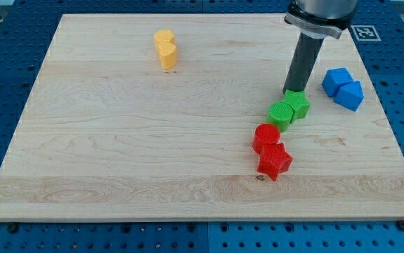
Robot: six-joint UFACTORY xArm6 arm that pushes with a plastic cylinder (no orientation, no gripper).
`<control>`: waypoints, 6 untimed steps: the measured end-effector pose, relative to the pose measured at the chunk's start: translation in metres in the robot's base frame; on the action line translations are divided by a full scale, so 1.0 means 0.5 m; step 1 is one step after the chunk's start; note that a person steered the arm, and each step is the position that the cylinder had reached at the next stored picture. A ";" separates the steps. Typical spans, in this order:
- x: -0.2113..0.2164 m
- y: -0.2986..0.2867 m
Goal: Point your arm closer to the blue cube
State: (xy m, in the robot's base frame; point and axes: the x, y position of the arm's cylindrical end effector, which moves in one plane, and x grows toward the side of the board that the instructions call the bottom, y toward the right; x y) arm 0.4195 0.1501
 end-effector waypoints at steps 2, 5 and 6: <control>0.032 -0.008; -0.068 0.004; -0.129 0.030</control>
State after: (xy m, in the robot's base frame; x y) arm 0.3552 0.1649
